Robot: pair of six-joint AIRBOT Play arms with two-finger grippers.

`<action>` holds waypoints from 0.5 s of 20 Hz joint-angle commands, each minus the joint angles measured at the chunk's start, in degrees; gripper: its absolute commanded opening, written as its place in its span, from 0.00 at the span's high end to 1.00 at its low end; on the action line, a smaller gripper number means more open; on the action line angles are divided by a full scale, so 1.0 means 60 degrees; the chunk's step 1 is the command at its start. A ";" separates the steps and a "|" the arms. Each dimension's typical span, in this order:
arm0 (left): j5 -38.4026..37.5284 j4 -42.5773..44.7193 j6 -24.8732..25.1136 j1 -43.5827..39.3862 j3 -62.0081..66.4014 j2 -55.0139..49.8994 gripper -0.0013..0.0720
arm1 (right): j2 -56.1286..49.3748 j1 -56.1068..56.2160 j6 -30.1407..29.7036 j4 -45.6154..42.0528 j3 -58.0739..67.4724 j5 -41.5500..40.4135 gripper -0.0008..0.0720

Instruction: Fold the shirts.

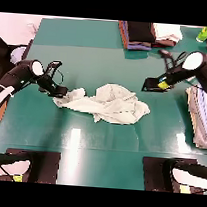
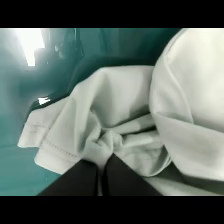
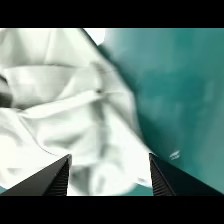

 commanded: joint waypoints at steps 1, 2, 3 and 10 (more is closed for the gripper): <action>-0.0113 0.0044 0.0080 0.0011 0.0000 0.0004 0.95 | -0.1089 0.0255 0.0087 0.1133 -0.0299 -0.0659 0.23; -0.0127 0.0044 0.0080 0.0011 0.0000 0.0004 0.95 | -0.1355 0.0342 0.0120 0.1257 -0.0262 -0.0725 0.24; -0.0127 0.0044 0.0080 0.0011 0.0000 0.0004 0.95 | -0.1585 0.0441 0.0160 0.1319 -0.0200 -0.0754 0.24; -0.0109 0.0062 0.0138 0.0011 0.0015 0.0007 0.95 | -0.2809 0.0801 0.0073 0.1147 0.0925 -0.1133 0.96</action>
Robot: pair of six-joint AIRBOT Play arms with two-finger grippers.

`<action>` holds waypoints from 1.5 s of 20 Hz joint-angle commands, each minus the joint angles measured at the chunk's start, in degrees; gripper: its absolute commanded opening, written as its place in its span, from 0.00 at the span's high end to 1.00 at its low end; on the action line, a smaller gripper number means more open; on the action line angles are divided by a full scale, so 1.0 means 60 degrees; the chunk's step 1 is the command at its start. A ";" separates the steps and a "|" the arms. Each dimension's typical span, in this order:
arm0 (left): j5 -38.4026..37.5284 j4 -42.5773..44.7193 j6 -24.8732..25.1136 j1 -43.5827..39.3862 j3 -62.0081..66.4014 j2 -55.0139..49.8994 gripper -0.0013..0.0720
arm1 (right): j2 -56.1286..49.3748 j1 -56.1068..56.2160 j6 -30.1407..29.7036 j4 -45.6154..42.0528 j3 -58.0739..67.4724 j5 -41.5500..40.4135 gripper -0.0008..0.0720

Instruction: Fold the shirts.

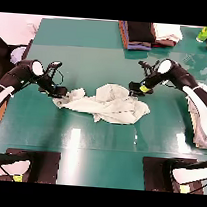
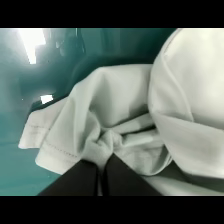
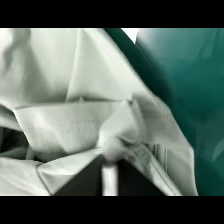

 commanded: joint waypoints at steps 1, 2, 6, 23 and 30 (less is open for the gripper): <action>-0.0055 0.0029 0.0142 0.0011 0.0058 0.0055 0.95 | -0.0372 0.0124 -0.0073 -0.0157 0.0594 -0.0222 0.96; -0.0062 0.0142 0.0168 0.0011 0.0178 0.0226 0.95 | -0.0240 0.0120 -0.0073 -0.0306 0.0827 -0.0189 0.96; 0.0015 0.0998 0.0131 0.0011 0.1781 0.2044 0.95 | 0.1282 0.0109 -0.0106 -0.1698 0.2390 -0.0117 0.96; 0.1880 0.0670 0.0284 0.0011 0.8943 0.5697 0.95 | 0.6699 0.0095 0.0200 -0.3967 0.6339 -0.0069 0.97; -0.1366 -0.0015 0.0357 0.0011 0.8918 0.2466 0.95 | 0.4699 0.0022 0.0546 -0.4452 0.6335 0.1792 0.97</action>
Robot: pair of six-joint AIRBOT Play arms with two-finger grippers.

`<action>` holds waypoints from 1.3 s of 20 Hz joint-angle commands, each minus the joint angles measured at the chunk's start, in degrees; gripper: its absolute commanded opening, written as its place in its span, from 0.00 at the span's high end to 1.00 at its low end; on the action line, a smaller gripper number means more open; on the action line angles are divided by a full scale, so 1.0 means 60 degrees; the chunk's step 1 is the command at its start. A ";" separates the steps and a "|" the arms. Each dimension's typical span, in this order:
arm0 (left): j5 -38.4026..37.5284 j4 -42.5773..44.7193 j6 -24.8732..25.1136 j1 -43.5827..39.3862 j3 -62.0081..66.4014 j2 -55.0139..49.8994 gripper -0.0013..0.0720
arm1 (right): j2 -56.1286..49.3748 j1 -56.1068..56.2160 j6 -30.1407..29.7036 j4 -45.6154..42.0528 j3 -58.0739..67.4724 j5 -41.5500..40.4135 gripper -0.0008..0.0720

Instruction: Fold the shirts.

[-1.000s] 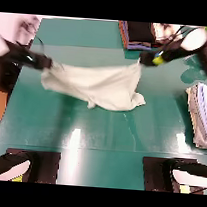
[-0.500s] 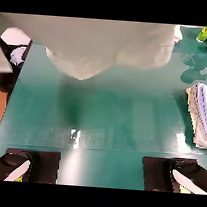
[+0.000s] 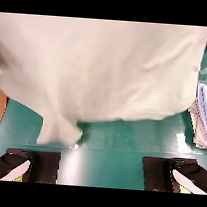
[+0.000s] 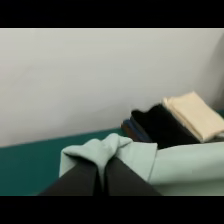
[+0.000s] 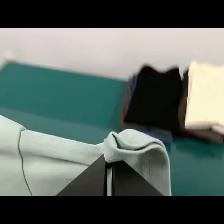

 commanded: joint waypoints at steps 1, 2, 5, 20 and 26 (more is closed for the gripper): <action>-0.2725 -0.0382 0.0186 0.0004 -0.0142 -0.2091 0.95 | -0.1450 -0.0233 0.0109 -0.0109 0.0007 0.1355 0.97; -0.3391 -0.0437 0.0211 0.0004 -0.0455 -0.2718 0.95 | -0.2033 -0.0353 0.0062 0.0142 -0.0007 0.1621 0.97; -0.3483 -0.0433 0.0412 0.0007 -0.2153 -0.4255 0.95 | -0.3971 -0.0579 -0.0117 0.0583 -0.0011 0.1880 0.96; -0.1504 0.0339 0.0852 0.0007 -0.4248 -0.6156 0.95 | -0.7107 -0.0987 -0.0404 0.1330 0.0495 0.1151 0.32; -0.1796 0.0801 0.0849 0.0007 -0.4248 -0.5770 0.95 | -0.4532 -0.2065 -0.0510 0.1341 -0.4124 0.1949 0.12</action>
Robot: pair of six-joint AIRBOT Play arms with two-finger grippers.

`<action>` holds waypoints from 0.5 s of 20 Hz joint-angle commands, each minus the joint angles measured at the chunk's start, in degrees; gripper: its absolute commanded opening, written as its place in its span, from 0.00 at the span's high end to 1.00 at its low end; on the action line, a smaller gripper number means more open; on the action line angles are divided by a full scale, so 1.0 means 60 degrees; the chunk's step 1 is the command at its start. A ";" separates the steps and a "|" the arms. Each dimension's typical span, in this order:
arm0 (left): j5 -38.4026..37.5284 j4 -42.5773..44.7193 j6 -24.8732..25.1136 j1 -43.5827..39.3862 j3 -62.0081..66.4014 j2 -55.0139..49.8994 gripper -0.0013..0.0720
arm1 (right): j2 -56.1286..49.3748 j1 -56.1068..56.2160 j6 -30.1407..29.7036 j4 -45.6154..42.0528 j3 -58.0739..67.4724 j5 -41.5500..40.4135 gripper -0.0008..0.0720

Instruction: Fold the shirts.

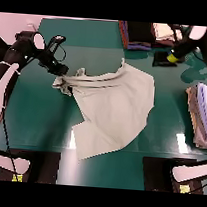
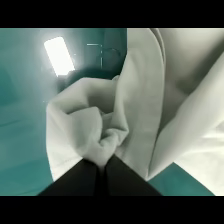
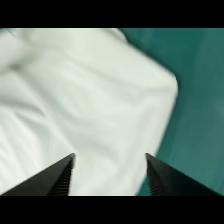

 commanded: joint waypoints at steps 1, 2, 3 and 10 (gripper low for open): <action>-0.0127 0.0178 -0.0004 0.0004 -0.0004 0.0106 0.95 | 0.1326 -0.0572 -0.0051 0.0047 -0.3042 0.0357 0.11; -0.0131 0.0171 -0.0004 0.0004 -0.0004 0.0106 0.95 | 0.1603 -0.0594 -0.0051 0.0084 -0.4080 0.0182 0.11; -0.0131 0.0142 -0.0004 0.0004 -0.0004 0.0106 0.95 | 0.1803 -0.0568 -0.0051 0.0335 -0.4994 -0.0084 0.11; -0.0313 0.0062 -0.0004 0.0004 -0.0004 0.0106 0.95 | 0.2561 0.0641 0.0211 0.1537 -0.8466 -0.1909 0.19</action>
